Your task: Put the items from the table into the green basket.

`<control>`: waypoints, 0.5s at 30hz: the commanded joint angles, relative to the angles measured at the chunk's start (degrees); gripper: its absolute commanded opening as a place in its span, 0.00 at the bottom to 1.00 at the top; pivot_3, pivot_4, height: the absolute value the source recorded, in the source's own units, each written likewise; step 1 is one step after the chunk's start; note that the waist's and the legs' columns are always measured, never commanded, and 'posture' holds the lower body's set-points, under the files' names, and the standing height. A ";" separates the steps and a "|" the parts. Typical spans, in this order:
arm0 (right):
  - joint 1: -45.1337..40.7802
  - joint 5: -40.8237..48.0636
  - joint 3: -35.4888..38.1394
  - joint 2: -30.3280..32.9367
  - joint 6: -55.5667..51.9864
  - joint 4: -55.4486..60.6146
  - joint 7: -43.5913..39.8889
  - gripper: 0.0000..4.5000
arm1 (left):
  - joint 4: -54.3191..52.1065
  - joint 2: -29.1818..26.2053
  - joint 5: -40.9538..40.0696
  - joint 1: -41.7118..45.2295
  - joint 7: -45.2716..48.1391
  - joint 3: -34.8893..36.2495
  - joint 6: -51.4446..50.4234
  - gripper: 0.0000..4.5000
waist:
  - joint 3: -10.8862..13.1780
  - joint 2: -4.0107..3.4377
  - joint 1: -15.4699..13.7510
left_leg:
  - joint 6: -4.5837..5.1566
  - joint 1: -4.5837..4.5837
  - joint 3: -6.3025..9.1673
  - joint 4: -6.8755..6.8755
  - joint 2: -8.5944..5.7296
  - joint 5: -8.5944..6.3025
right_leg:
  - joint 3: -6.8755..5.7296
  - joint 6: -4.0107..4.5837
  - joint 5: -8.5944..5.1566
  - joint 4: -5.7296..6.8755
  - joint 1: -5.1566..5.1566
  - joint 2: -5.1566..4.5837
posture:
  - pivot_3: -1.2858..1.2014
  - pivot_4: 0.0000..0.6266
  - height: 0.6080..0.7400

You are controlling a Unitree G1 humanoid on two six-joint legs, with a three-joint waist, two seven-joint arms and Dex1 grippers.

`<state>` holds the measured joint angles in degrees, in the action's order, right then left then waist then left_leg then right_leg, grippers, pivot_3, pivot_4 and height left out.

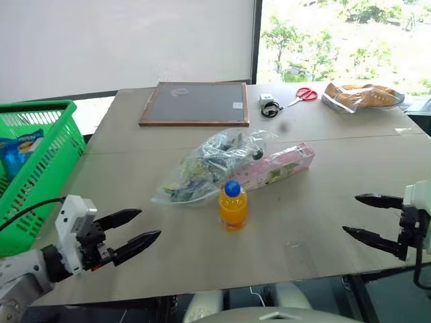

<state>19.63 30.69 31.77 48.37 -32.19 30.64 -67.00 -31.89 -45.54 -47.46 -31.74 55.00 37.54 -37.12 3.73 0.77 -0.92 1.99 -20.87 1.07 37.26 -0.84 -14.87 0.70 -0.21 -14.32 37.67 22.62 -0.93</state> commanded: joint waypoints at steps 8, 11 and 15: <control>-14.71 9.68 -0.54 0.03 0.83 3.94 6.47 0.99 | -7.40 1.40 -2.05 18.97 -17.01 -5.16 -2.26 1.00 | -0.14 0.10 0.03 | 0.01 0.10 -0.24 0.09 0.04 0.01 | 0.05 -0.04 0.03 0.11 -0.07 -0.02 | 0.53 0.01 1.00; -19.21 11.19 -1.56 3.43 -0.62 3.82 7.03 0.99 | -6.90 -2.11 -8.64 24.87 -19.37 -6.37 -8.55 1.00 | -0.16 0.13 0.01 | 0.06 0.03 -0.29 0.06 0.04 -0.02 | 0.08 -0.09 0.06 0.10 -0.01 -0.02 | 0.53 0.01 1.00; -25.33 12.43 -3.09 8.13 -1.47 2.84 6.42 0.99 | -4.54 -8.69 -10.68 34.66 -22.45 -13.81 -16.57 1.00 | -0.18 0.13 -0.05 | 0.09 -0.04 -0.29 0.04 0.03 -0.04 | 0.07 -0.26 0.15 0.13 0.09 0.01 | 0.53 0.00 1.00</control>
<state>-4.57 41.70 28.54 55.42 -33.43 33.15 -60.31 -37.09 -53.32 -58.05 1.26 33.72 26.25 -51.90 3.56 0.90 -0.97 2.08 -20.87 0.77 37.28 -0.82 -14.91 0.77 -0.47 -14.18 37.78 22.68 -0.91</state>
